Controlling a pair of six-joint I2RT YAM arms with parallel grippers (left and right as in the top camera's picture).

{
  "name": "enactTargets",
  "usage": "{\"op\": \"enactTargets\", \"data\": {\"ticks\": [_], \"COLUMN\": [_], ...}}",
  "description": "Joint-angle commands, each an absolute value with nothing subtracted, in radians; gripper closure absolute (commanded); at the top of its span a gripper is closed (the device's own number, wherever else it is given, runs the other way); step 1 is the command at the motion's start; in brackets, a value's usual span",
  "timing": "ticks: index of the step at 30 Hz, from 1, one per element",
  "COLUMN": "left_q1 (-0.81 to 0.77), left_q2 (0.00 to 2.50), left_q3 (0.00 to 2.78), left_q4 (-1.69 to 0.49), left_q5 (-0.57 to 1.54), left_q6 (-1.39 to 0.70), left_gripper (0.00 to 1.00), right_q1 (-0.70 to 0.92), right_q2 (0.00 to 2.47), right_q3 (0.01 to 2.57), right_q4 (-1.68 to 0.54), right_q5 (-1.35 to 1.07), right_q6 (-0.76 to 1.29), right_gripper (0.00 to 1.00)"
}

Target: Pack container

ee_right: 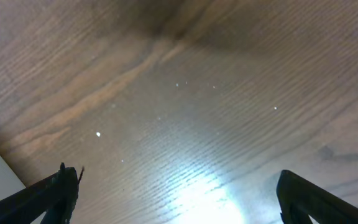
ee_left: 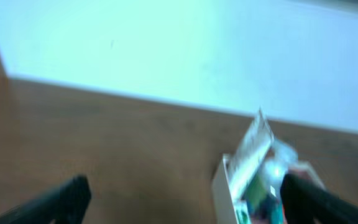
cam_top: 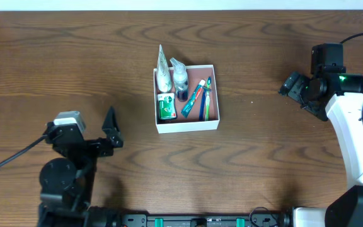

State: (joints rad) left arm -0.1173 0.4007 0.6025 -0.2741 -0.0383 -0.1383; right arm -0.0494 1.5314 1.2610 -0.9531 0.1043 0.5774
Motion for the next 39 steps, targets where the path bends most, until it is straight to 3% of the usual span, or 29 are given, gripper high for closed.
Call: {"op": "enactTargets", "data": {"ticks": [1,11,18,26,39], "left_q1": [-0.079,-0.049,-0.008,0.051,0.048], "left_q2": [0.361,0.216,0.101,0.035,0.031], "left_q3": [0.453,0.115,0.002,0.004,0.004], "left_q4": [-0.141,0.176,0.173,-0.066,-0.067], "left_q5": [0.072,0.068,0.067,0.047,0.045], "left_q6": [-0.102,-0.102,-0.101,-0.082,-0.083], "left_gripper": [0.02,0.02,0.02,0.02,0.02], "right_q1": [-0.052,-0.052,-0.052,-0.052,-0.052], "right_q2": [1.534,1.534,1.534,1.534,1.534], "right_q3": [1.263,1.263,1.263,1.263,1.263], "right_q4": [-0.954,-0.955,-0.955,-0.955,-0.955], "right_q5": [0.112,0.112,0.112,0.112,0.112], "right_q6": [0.590,0.590,0.590,0.590,0.590], "right_gripper": [0.01,0.01,0.01,0.01,0.01]}}
